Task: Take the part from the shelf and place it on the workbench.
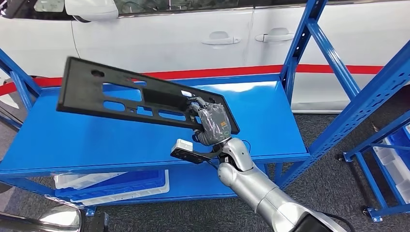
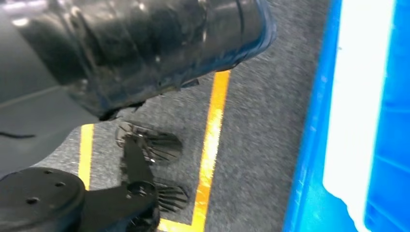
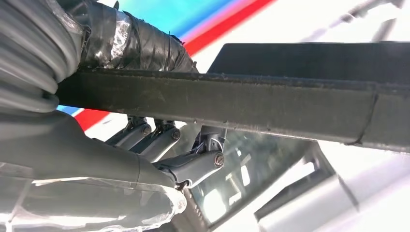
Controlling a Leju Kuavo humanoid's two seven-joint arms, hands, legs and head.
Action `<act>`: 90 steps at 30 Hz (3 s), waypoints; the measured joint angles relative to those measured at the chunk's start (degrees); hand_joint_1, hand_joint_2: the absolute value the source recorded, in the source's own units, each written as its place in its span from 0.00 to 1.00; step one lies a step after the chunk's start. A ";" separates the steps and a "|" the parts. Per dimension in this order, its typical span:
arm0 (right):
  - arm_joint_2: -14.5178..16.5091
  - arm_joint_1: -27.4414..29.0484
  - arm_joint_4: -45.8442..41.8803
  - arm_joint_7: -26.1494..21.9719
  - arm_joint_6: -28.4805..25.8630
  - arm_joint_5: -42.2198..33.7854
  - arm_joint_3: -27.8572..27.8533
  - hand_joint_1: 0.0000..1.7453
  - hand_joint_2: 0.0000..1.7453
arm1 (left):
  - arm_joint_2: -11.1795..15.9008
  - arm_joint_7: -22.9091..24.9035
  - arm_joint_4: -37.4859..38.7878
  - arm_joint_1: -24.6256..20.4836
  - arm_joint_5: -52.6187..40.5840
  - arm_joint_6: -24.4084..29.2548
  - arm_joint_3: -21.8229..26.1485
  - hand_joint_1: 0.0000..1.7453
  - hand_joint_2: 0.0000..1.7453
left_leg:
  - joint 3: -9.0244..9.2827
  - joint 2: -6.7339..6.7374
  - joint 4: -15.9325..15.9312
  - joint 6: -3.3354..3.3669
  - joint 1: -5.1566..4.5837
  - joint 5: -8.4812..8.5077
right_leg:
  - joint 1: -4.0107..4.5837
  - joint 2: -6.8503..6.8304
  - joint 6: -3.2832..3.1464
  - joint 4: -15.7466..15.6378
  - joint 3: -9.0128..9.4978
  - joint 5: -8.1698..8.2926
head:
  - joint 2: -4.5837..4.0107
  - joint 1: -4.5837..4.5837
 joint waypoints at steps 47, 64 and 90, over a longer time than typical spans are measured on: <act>-9.78 13.17 -58.21 -9.86 21.95 -40.23 -8.80 1.00 1.00 | -0.14 0.66 0.30 1.29 2.29 2.01 -0.01 0.00 0.00 | -4.76 0.42 4.68 -0.87 1.28 -0.96 | -1.25 -0.13 0.56 0.68 0.46 -1.03 | 0.00 0.14; -10.13 13.88 -58.14 -8.61 23.76 -40.87 -8.80 1.00 1.00 | 0.18 0.79 0.52 0.66 3.38 1.77 -0.02 0.00 0.00 | -1.24 0.87 -1.74 3.31 -1.16 3.11 | -0.08 -0.15 1.61 5.87 -5.62 -3.66 | 0.00 0.14; -10.59 14.05 -57.79 -8.46 23.76 -40.70 -8.81 1.00 1.00 | -0.12 0.45 0.54 0.72 4.25 1.39 -0.04 0.00 0.00 | 0.59 -0.01 -0.16 1.97 -1.51 -0.13 | -0.23 -0.43 0.79 -1.36 -2.71 4.64 | 0.00 -0.47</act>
